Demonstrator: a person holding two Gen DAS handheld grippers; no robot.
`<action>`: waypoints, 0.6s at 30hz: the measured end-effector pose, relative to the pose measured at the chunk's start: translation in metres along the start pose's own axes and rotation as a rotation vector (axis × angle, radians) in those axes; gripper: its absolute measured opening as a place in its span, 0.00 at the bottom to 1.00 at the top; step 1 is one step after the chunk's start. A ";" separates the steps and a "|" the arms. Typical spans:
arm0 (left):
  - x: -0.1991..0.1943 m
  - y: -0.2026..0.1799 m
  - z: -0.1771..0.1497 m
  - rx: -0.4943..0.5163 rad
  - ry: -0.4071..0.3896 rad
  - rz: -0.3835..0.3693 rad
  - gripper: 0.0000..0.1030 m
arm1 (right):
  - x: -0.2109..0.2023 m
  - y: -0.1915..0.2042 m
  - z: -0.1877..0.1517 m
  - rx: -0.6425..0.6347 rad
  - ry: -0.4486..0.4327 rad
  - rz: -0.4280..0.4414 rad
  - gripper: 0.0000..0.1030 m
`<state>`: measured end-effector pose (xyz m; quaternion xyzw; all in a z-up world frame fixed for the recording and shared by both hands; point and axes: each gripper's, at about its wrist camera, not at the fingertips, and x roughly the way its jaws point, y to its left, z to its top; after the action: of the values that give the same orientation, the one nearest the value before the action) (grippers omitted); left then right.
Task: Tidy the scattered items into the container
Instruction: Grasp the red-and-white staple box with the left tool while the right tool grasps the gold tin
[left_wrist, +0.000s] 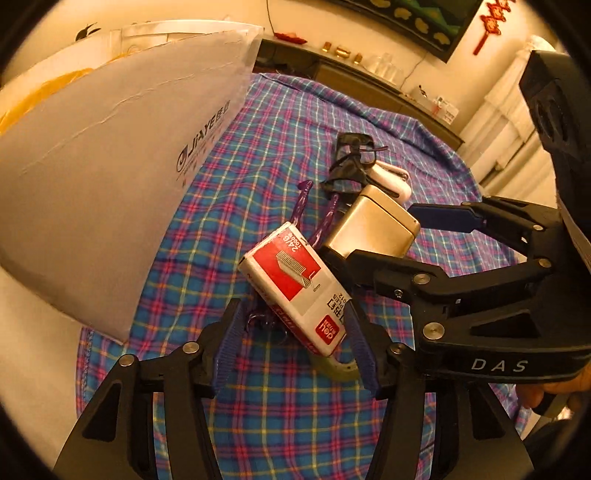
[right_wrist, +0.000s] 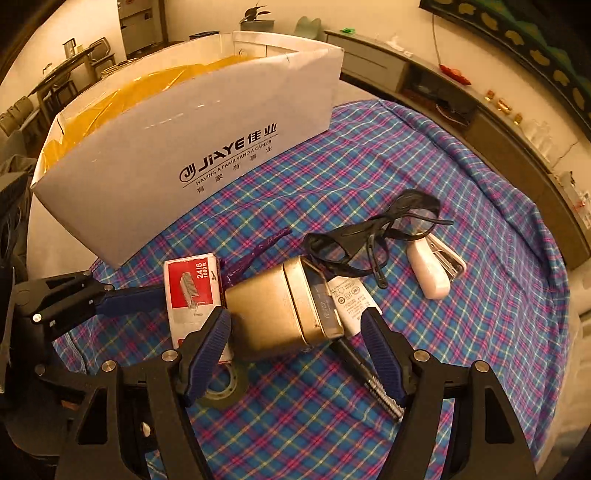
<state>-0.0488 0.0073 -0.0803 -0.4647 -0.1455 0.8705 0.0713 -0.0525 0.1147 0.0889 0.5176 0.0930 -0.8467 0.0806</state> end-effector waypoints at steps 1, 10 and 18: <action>0.000 0.001 0.001 0.001 0.000 0.002 0.57 | 0.001 -0.003 0.000 0.004 0.007 0.005 0.71; 0.001 0.008 0.015 -0.071 -0.030 -0.003 0.57 | 0.001 -0.033 0.002 0.055 0.043 0.031 0.62; 0.021 -0.001 0.021 -0.091 -0.003 0.037 0.58 | 0.007 -0.049 -0.005 0.109 0.015 0.030 0.66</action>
<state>-0.0779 0.0094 -0.0857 -0.4688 -0.1763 0.8649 0.0340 -0.0624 0.1628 0.0840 0.5289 0.0393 -0.8453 0.0644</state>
